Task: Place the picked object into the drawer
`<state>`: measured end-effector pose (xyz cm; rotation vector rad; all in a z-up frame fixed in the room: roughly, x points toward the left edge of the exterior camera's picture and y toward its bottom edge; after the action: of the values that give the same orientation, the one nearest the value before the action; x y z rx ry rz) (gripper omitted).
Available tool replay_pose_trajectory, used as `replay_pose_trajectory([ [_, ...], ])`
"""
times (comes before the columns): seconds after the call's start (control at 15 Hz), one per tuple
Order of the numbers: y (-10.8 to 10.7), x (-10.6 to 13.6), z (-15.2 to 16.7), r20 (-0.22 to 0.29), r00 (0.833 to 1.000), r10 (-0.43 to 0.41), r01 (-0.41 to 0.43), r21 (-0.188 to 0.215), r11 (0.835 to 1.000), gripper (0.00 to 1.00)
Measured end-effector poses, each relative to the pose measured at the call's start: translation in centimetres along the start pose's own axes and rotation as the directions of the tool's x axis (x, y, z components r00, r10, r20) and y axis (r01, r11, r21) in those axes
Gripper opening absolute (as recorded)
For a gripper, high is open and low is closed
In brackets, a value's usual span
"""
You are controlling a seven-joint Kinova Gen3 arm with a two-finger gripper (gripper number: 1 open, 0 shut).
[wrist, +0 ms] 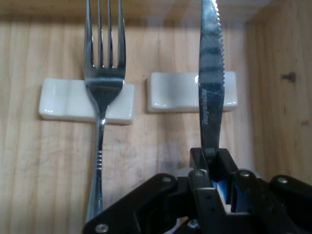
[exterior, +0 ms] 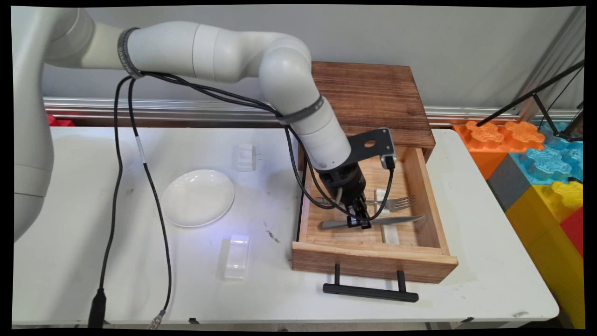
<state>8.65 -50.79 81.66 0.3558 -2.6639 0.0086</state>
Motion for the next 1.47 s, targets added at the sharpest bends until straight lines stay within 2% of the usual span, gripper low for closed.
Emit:
replay_pose_trajectory([
  [1.07, -0.5, -1.1, 3.2, 0.012, 1.000, -0.014, 0.015, -0.032, 0.999, 0.00],
  [1.13, -0.5, -1.1, 3.3, 0.009, 1.000, -0.015, 0.016, -0.035, 0.999, 1.00],
  [1.47, -0.6, -1.2, 3.2, 0.005, 1.000, -0.021, 0.021, -0.048, 0.999, 1.00],
])
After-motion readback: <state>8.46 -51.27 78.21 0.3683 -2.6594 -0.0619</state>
